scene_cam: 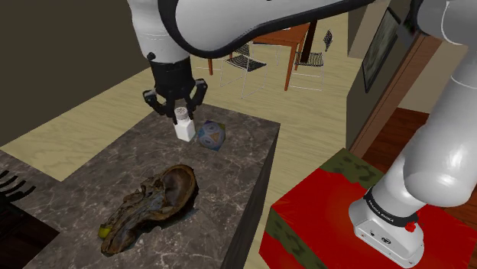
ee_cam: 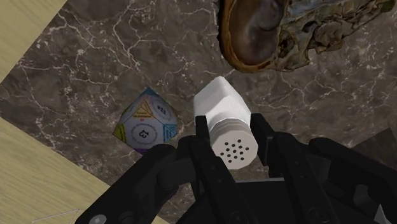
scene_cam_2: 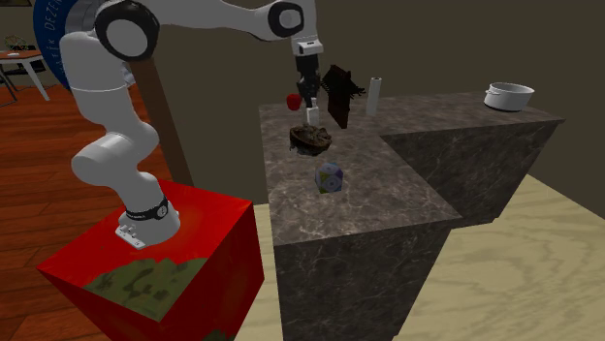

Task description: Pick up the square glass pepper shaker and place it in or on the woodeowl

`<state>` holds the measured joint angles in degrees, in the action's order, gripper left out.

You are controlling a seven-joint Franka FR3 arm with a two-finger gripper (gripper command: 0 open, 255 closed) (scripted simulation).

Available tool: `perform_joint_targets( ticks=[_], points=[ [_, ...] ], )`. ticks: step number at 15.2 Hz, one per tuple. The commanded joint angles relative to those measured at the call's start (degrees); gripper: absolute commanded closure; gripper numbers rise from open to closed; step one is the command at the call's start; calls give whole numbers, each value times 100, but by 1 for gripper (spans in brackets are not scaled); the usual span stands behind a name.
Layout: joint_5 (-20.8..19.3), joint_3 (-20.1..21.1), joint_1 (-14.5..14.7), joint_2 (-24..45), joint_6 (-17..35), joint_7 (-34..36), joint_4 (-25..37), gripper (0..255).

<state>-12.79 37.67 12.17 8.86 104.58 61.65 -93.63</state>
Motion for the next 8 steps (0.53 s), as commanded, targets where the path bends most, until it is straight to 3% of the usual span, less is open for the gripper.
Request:
perform_joint_targets(
  ticks=[1, 8],
  points=[
    [-287, 91, 283, 419, -266, 345, 542, 255],
    [-1195, 106, 1639, 1883, -1230, 1216, 2591, 255]
  ],
)
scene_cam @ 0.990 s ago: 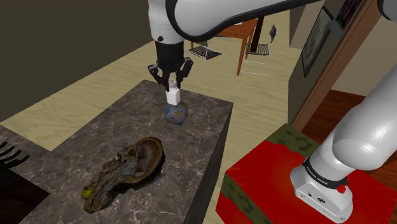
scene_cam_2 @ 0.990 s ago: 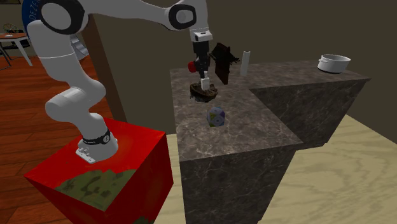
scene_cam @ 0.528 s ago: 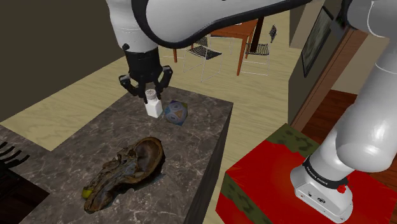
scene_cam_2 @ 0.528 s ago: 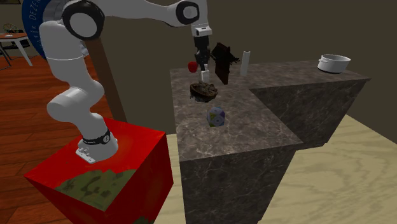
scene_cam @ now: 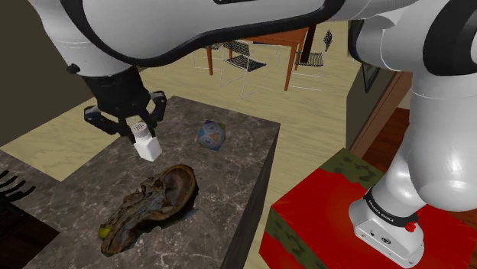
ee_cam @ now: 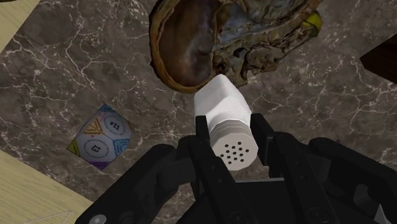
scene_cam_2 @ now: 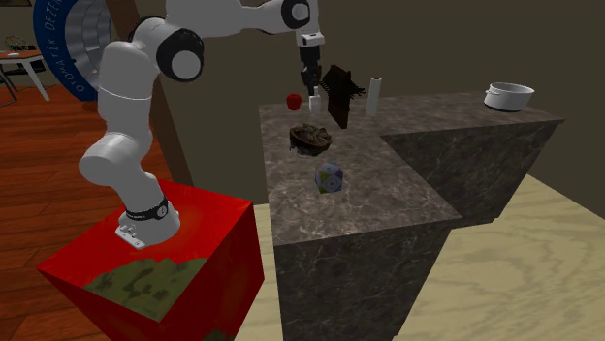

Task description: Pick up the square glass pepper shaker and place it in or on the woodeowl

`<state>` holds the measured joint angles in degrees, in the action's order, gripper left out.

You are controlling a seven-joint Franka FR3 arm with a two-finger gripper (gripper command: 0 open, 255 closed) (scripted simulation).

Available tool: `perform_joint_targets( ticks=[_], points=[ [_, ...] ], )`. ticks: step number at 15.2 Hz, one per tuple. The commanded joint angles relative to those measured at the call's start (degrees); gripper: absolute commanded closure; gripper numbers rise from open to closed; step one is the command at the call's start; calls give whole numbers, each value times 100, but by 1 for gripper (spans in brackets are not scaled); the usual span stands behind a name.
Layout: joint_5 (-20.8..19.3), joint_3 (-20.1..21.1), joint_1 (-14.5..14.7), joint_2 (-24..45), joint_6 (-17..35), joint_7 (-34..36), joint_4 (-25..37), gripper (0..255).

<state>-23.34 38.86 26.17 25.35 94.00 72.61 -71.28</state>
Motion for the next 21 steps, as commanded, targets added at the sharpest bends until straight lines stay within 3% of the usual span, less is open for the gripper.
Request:
perform_joint_targets(
  ticks=[1, 3, 4, 11, 21],
  points=[
    [-272, -47, 491, 483, -352, 197, 757, 255],
    [-549, -157, 1075, 1050, -778, 286, 1737, 255],
    [-772, -278, 1589, 1561, -1176, 265, 2693, 255],
    [-614, -180, 1136, 1212, -385, 485, 1448, 255],
    [-586, -147, 813, 1072, 463, 695, 378, 255]
  ],
)
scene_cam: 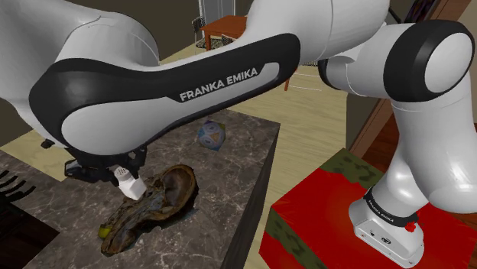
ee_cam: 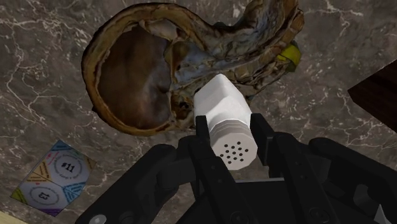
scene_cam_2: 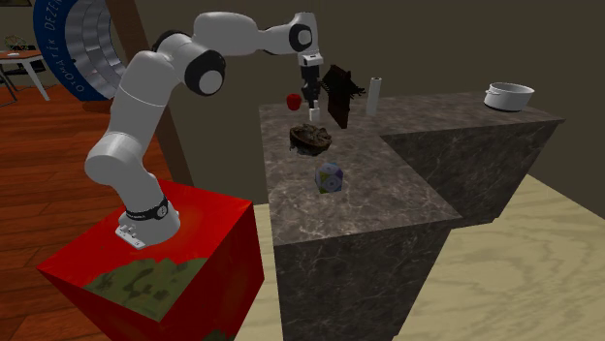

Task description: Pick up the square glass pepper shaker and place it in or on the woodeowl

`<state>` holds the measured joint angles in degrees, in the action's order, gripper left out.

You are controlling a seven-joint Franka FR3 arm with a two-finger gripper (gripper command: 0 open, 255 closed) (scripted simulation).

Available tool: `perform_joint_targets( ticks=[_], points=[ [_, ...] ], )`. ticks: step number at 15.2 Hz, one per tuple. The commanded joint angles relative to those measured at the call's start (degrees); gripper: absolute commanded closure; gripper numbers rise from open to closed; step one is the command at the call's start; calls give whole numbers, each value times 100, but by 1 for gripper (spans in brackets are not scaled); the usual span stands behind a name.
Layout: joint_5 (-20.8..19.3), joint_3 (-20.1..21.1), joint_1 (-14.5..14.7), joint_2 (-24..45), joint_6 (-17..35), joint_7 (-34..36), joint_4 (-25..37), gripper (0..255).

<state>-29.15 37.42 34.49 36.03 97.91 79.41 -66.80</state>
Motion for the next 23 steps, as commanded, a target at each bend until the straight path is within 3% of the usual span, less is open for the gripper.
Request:
perform_joint_targets(
  ticks=[1, 11, 12, 17, 21, 23],
  points=[
    [-10, -4, -40, 2, 147, 34, -155, 255],
    [-21, -9, -77, 4, 294, 72, -313, 255],
    [-21, -9, -78, 4, 294, 72, -314, 0],
    [-21, -9, -77, 4, 294, 72, -313, 0],
    [14, 15, 154, -7, -410, -47, 433, 0],
    [14, 15, 155, -7, -410, -47, 433, 0]
  ],
)
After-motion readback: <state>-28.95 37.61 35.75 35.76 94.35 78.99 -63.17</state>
